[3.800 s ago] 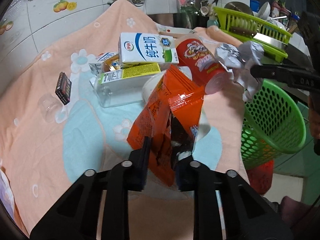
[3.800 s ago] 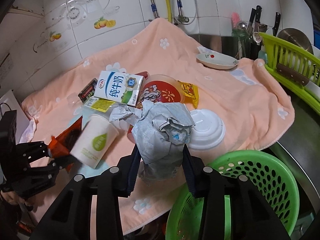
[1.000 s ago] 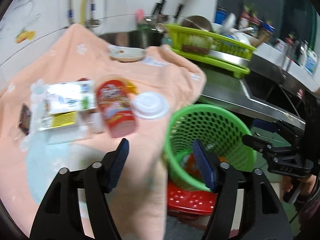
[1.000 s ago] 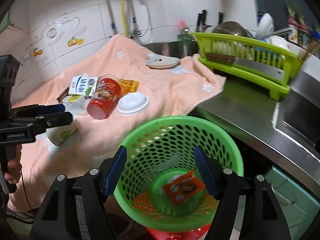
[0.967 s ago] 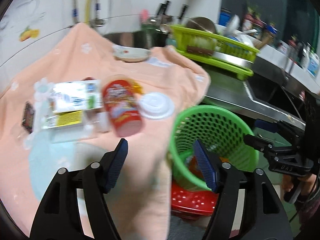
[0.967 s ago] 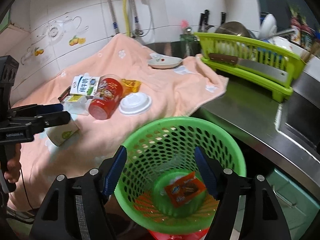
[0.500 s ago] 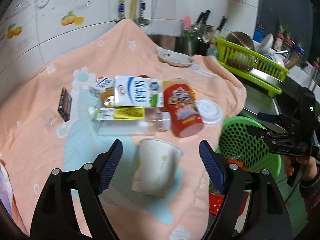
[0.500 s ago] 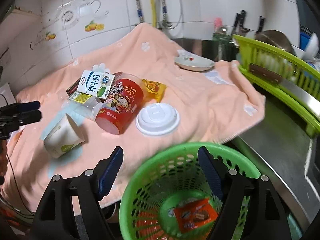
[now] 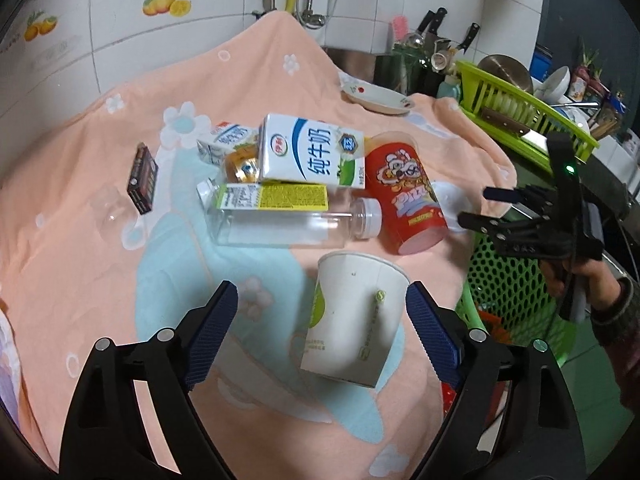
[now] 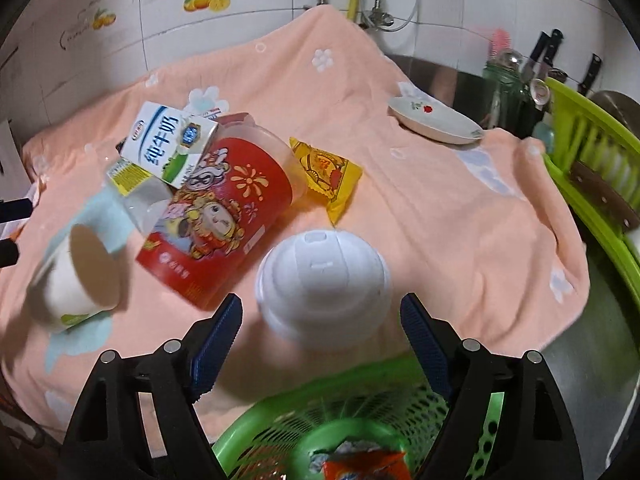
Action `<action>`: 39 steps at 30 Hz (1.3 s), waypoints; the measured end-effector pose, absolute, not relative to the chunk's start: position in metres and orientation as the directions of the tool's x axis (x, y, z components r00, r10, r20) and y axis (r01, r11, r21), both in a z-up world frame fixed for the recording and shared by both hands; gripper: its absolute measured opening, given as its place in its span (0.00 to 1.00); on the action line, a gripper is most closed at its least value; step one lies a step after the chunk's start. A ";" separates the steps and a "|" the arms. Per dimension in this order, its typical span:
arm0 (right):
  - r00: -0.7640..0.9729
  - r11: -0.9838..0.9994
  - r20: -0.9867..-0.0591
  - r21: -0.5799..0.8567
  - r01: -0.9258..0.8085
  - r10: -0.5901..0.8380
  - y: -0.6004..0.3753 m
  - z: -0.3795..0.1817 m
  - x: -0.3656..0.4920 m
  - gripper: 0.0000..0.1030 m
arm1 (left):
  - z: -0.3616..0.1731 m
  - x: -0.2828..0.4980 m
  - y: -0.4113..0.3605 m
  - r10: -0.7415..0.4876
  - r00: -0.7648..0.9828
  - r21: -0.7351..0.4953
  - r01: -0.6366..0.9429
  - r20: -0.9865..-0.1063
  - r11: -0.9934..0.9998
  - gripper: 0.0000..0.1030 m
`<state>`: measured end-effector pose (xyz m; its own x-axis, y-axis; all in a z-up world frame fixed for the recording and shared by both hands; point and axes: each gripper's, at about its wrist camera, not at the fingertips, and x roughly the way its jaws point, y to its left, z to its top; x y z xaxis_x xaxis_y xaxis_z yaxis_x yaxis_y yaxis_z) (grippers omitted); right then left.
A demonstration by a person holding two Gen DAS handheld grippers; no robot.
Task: Collect trash
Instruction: 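Grasp the white paper cup with the left tool while the right tool grasps the white lid, then drop the white lid into the green basket with the right tool while the left tool lifts the cup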
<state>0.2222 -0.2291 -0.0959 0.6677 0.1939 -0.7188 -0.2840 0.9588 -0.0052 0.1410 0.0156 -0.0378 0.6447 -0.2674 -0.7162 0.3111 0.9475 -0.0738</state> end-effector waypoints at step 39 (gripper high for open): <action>0.695 0.968 -0.690 0.036 -0.248 0.204 -0.236 -0.081 0.185 0.73 | -0.092 0.181 -0.018 -0.317 0.486 -0.101 0.419 -0.814 0.902 0.72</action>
